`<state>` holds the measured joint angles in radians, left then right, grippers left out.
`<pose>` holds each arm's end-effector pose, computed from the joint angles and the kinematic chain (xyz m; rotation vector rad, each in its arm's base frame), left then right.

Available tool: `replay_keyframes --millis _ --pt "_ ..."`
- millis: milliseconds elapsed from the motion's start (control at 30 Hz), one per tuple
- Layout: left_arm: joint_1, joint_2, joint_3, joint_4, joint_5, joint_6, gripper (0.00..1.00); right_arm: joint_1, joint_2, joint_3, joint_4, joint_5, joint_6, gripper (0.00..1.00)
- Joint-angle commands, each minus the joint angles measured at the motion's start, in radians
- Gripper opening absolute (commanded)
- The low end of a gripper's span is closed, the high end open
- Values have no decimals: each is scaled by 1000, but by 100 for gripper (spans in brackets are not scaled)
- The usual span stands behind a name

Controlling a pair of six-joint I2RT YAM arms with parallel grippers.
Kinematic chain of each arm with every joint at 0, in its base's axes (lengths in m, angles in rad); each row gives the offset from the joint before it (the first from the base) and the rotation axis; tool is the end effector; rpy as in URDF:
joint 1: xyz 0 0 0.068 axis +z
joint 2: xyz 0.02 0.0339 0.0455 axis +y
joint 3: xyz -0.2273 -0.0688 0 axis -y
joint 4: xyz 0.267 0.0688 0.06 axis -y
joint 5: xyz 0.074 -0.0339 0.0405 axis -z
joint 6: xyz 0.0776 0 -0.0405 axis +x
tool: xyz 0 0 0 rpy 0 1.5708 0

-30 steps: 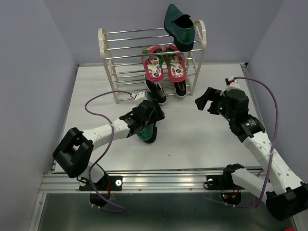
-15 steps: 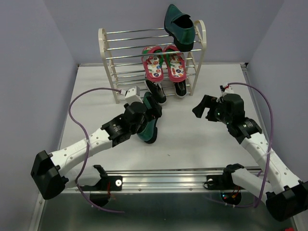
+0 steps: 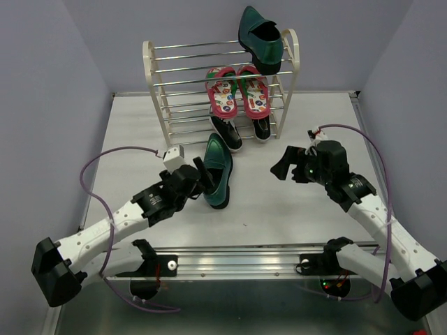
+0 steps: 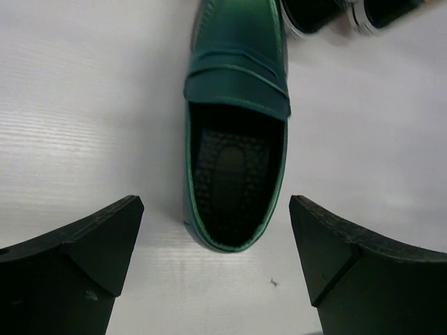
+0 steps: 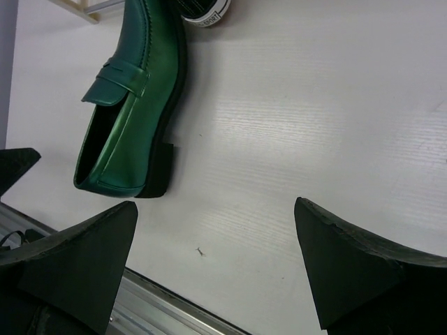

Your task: Place and organize the shoes onto the shoe shelf

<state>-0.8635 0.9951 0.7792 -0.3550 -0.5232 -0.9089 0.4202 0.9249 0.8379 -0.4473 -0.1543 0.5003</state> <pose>0.2171 -0.1943 0.2293 -0.3511 2.0713 -0.5277 0.2545 0.1268 0.2549 -0.0087 2.1802 0.7025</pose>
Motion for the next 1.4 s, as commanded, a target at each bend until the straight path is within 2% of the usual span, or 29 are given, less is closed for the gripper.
replay_keyframes --millis 0,100,233,400,600,700,800,967,1067,1233,1367 --pt "14 -156 -188 242 227 195 99 3 -31 -14 -2 -2 12 100" --pt "23 -228 -280 379 319 232 99 3 -35 -10 -13 -5 11 100" --pt "26 -240 -316 382 322 226 99 3 -44 -2 -27 1 0 100" --pt "24 -216 -362 499 397 303 99 3 -46 -3 -36 5 -9 100" --pt "26 -104 -301 380 318 302 99 3 -47 3 -48 18 -11 100" --pt "26 -113 -302 357 298 277 99 3 -49 6 -51 21 -17 100" --pt "26 -148 -319 366 285 272 99 3 -46 3 -51 30 -22 100" --pt "24 -147 -350 473 377 338 99 3 -34 4 -51 35 -28 100" --pt "23 -102 -350 519 367 352 99 3 -37 1 -53 44 -29 100" --pt "23 40 -284 443 263 335 99 3 -52 0 -57 48 -23 100" --pt "20 94 -274 439 262 312 99 3 -64 6 -65 58 -28 100"
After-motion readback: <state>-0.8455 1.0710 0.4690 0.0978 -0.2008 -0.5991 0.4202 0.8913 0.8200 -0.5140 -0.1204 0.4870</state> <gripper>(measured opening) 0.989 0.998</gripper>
